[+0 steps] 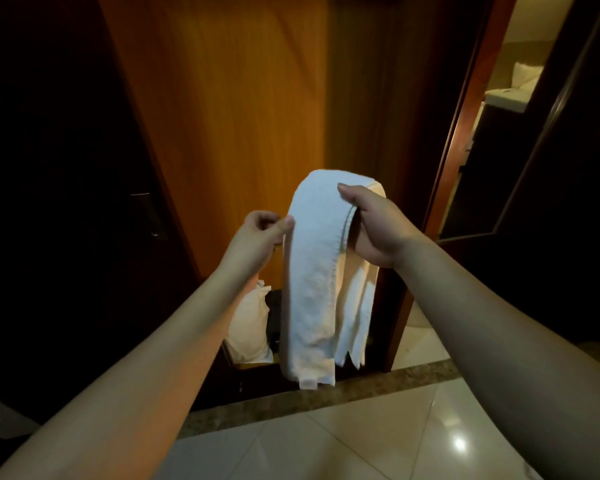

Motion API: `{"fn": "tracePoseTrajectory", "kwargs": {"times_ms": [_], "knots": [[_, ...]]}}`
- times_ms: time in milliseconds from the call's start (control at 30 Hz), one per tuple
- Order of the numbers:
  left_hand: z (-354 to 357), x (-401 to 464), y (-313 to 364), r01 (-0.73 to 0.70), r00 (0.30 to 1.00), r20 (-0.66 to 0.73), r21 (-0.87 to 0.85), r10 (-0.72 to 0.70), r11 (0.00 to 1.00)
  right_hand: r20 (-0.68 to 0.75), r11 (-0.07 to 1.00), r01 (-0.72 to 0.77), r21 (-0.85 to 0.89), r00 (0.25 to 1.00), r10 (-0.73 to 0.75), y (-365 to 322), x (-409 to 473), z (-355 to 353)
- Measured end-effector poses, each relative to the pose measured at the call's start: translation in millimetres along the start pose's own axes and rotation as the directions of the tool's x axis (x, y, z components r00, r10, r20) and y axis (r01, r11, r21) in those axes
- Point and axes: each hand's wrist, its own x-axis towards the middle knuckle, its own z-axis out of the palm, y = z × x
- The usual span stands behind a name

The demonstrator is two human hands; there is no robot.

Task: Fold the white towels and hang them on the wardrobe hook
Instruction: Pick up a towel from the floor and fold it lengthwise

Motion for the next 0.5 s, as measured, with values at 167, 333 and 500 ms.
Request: {"fn": "tracePoseTrajectory", "kwargs": {"times_ms": [167, 333, 500], "knots": [[6.8, -28.4, 19.0, -0.229, 0.956, -0.223, -0.172, 0.189, 0.958, -0.037, 0.991, 0.076, -0.112, 0.996, -0.081, -28.9, 12.9, 21.0], [28.1, -41.4, 42.9, -0.195, 0.949, 0.160, -0.372, 0.270, 0.908, -0.080, 0.968, 0.183, -0.173, 0.977, -0.199, -68.3, 26.4, 52.5], [47.1, -31.0, 69.4, -0.105, 0.941, 0.275, -0.317, 0.197, 0.943, -0.091, 0.948, 0.263, -0.180, 0.955, -0.282, -102.4, 34.2, 79.0]]}}
